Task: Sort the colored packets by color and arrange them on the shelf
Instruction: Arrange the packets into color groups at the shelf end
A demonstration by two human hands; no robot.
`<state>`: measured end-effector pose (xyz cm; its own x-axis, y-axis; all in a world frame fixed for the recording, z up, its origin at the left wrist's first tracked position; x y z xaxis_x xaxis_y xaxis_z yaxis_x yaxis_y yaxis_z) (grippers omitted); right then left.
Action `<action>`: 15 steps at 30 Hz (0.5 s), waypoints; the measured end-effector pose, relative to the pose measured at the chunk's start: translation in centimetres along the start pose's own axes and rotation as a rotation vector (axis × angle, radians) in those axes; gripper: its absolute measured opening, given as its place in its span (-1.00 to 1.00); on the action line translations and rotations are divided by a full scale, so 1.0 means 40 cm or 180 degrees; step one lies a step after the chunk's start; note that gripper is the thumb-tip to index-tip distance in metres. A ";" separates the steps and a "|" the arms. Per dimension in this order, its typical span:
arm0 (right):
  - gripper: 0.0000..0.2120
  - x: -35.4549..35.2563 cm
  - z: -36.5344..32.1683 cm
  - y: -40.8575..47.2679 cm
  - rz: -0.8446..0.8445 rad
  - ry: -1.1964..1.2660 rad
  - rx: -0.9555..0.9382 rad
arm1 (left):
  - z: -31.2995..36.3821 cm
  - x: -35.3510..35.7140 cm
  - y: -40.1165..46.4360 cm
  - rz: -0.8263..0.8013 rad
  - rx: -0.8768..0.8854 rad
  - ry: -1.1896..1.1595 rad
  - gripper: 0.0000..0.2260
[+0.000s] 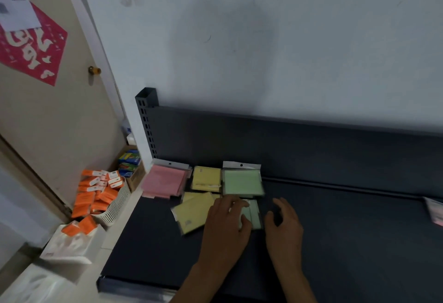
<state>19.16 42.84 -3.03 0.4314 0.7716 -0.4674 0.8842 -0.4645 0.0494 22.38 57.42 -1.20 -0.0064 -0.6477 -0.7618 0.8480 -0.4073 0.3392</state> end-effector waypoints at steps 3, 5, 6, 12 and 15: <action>-0.62 0.013 0.006 -0.022 0.0052 0.0035 0.0050 | -0.007 -0.007 -0.017 -0.0039 -0.0030 -0.0003 -0.76; -0.62 0.018 0.005 -0.037 0.0069 0.0056 0.0063 | -0.008 -0.013 -0.026 -0.0057 -0.0006 0.0003 -0.76; -0.62 0.017 0.003 -0.043 0.0086 0.0073 0.0058 | -0.008 -0.016 -0.027 -0.0060 0.0026 0.0009 -0.76; -0.63 -0.013 0.016 -0.059 0.0306 0.0088 0.0136 | 0.007 -0.019 -0.023 -0.0044 0.0126 -0.0082 -0.77; -0.63 -0.010 0.020 -0.059 0.0363 0.0108 0.0151 | 0.007 -0.017 -0.035 -0.0018 0.0228 -0.0068 -0.78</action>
<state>16.75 43.29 -3.65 0.5352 0.7265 -0.4310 0.8200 -0.5694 0.0583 21.04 58.24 -1.02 -0.0231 -0.6585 -0.7522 0.8078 -0.4556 0.3740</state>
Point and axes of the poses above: each hand's wrist, its own y-axis towards the middle knuckle, its own x-axis out of the palm, z = x × y, the point moved 1 cm from there along y, towards the middle knuckle, and after that the axes turned 9 degrees about -z, right-handed, at the moved point
